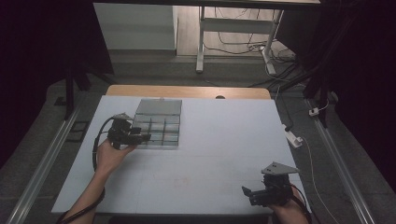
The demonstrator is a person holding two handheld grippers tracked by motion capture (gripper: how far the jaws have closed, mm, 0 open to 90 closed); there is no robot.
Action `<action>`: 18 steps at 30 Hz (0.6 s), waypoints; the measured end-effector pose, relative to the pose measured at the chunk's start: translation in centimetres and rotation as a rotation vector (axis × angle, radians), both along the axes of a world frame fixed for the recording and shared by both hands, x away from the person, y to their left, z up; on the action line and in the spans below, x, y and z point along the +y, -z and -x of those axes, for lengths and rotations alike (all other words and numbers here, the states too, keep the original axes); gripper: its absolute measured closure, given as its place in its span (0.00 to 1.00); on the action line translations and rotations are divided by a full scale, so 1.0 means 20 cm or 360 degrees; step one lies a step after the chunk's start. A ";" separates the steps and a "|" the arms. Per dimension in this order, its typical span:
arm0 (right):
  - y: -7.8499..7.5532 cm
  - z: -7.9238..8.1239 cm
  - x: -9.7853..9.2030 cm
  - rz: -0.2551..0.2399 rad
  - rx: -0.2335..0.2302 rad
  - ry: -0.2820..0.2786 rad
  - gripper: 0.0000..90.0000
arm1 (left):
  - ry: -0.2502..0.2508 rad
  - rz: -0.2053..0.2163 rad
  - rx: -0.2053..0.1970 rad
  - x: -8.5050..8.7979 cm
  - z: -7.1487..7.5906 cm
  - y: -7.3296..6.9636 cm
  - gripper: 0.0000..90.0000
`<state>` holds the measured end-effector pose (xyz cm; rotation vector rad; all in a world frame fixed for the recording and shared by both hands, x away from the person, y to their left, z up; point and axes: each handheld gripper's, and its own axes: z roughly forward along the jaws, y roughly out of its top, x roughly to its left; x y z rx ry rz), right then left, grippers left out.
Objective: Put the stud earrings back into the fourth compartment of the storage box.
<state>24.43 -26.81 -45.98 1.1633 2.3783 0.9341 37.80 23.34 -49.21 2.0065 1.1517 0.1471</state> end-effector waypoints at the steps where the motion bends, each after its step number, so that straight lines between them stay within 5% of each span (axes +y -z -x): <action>1: 0.00 0.00 0.00 0.0000 0.0000 0.0000 0.00 | 0.0008 0.0028 0.0001 0.00 0.01 -0.01 0.33; 9: 0.00 0.00 0.00 -0.0003 -0.0003 -0.0002 0.00 | 0.0118 0.0098 -0.0036 -0.01 0.10 -0.05 0.07; 18: 0.00 0.00 0.00 -0.0004 -0.0003 -0.0005 0.00 | 0.0186 0.0126 -0.0084 0.01 0.21 -0.08 0.00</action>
